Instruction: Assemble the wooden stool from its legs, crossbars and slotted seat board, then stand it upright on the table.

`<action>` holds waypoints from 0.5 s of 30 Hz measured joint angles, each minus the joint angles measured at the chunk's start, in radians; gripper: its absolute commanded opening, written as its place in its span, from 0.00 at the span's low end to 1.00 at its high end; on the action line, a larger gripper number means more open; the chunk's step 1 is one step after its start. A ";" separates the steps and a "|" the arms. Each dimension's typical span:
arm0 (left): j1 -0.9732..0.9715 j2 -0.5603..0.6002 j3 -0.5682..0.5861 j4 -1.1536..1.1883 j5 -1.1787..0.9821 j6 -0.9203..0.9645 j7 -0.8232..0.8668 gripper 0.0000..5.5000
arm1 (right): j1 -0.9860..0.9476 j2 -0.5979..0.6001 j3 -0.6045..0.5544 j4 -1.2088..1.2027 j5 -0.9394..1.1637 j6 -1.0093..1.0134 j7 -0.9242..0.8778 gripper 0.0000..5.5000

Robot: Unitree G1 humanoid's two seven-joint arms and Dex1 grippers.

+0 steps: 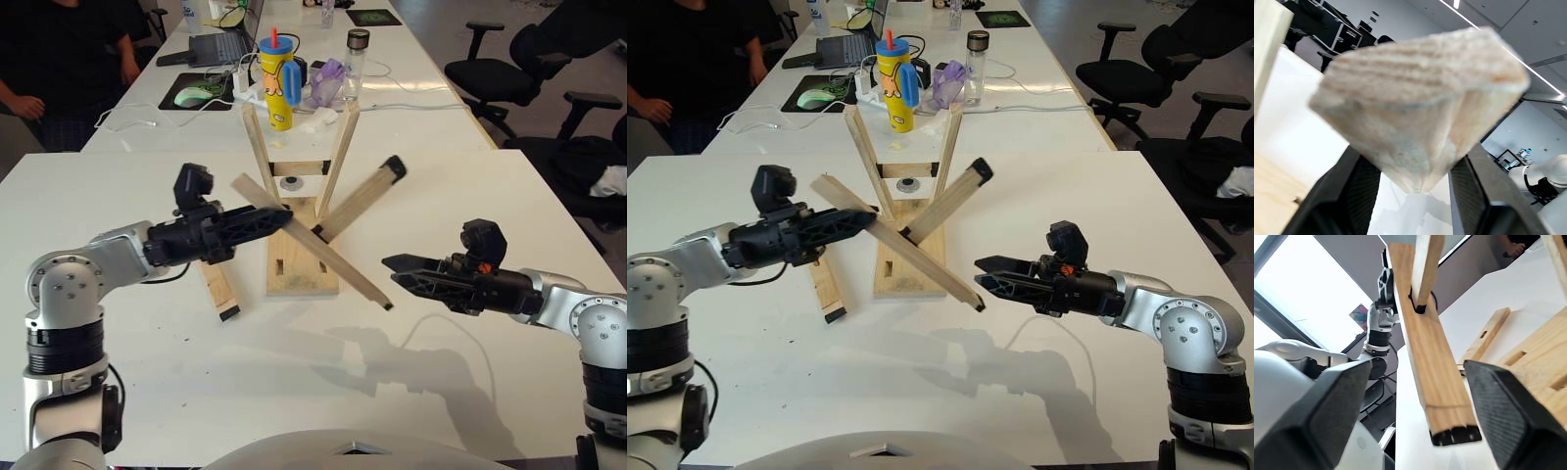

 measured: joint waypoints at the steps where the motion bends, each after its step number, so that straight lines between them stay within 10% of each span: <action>1: 0.004 0.026 0.017 0.017 0.016 -0.006 -0.012 0.37 | 0.007 -0.002 0.036 0.004 -0.088 -0.060 -0.012 0.67; 15: -0.119 0.215 0.075 0.230 0.243 -0.168 -0.240 0.37 | -0.040 0.278 0.649 0.268 -1.103 -0.856 -0.398 0.67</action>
